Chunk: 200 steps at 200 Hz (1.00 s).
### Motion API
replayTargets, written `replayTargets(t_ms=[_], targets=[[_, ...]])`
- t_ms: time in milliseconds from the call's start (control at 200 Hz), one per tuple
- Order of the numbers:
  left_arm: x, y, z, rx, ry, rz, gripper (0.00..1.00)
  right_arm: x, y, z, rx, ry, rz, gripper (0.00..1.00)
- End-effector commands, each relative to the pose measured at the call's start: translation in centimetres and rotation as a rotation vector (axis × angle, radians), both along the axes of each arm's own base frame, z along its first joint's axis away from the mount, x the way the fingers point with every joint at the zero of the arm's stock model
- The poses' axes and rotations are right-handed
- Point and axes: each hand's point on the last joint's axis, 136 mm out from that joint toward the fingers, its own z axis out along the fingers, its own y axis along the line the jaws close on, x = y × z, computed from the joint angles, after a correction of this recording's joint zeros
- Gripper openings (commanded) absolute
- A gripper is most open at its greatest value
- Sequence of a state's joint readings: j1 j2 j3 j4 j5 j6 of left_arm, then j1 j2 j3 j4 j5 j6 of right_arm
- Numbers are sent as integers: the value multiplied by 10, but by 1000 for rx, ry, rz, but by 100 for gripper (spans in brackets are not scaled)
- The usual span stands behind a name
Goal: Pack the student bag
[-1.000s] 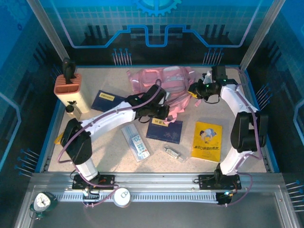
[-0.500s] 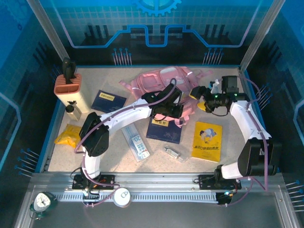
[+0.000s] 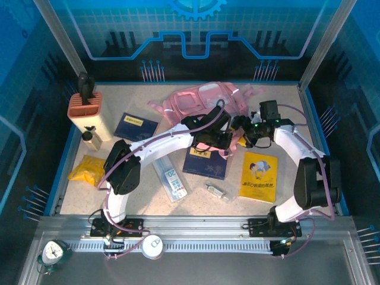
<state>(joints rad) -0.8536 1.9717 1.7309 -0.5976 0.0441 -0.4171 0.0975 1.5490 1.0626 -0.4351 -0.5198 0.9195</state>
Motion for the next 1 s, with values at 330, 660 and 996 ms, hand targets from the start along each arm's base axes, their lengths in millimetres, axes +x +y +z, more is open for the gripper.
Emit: replayTargets(t_ms=[330, 660, 996], targets=[[-9, 20, 30, 50, -105, -66, 0, 40, -70, 15, -232, -125, -43, 4], [3, 91, -10, 149, -16, 57, 0, 82, -110, 44, -233, -170, -69, 3], [30, 36, 7, -4, -40, 59, 0, 24, -84, 63, -325, -95, 18, 78]])
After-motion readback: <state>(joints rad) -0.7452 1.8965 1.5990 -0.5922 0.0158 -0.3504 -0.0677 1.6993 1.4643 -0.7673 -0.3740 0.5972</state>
